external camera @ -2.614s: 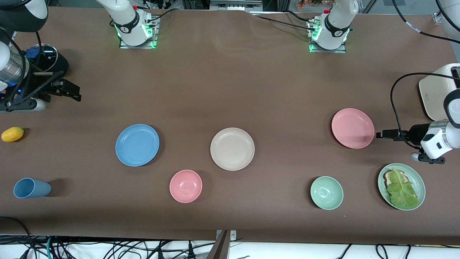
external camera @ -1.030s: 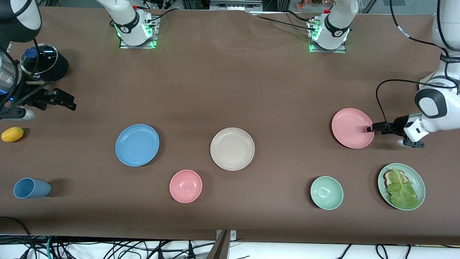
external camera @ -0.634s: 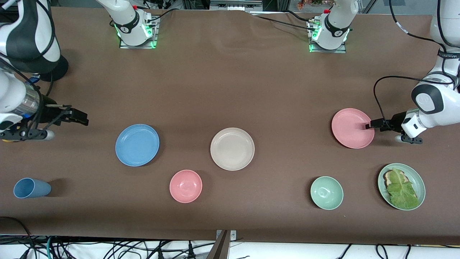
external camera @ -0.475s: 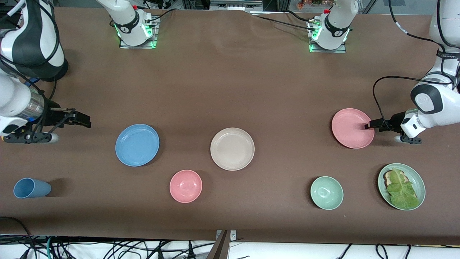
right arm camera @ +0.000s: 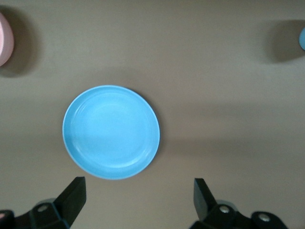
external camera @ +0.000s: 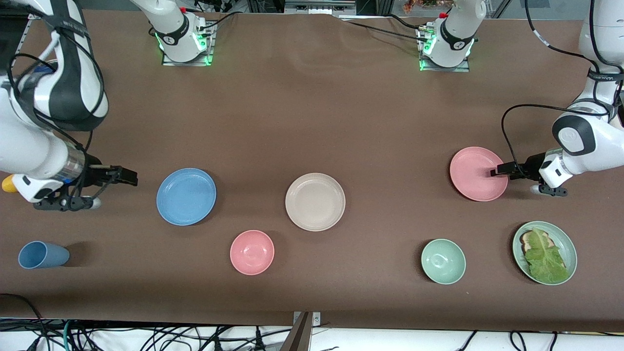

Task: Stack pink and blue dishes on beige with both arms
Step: 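Lift the pink plate with the left gripper while the right gripper grasps the blue plate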

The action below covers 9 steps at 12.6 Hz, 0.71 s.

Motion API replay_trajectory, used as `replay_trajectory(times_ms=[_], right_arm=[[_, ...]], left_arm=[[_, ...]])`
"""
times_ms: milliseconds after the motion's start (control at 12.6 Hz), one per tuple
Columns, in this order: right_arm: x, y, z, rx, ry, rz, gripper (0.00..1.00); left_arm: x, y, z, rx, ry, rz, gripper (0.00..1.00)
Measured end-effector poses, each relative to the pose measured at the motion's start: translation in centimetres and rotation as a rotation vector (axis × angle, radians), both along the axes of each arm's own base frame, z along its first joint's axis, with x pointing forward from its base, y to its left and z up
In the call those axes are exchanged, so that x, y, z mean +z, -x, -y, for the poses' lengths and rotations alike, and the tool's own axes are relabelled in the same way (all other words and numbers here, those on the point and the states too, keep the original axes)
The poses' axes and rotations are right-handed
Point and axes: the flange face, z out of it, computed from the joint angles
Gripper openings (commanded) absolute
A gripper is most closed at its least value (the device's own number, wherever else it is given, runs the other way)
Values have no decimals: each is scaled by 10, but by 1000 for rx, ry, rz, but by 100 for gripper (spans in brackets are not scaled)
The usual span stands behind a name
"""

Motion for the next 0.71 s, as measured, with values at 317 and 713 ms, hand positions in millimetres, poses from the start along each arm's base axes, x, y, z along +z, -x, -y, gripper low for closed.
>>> replay_trajectory(times_ms=[317,713], right_arm=[[-72,8,-1,1,0,44,100],[-151,44,-2,3,3,53,99]], left_arm=[[-10,2,2,-28,25,22,0],[-10,4,0,-27,26,20,0]])
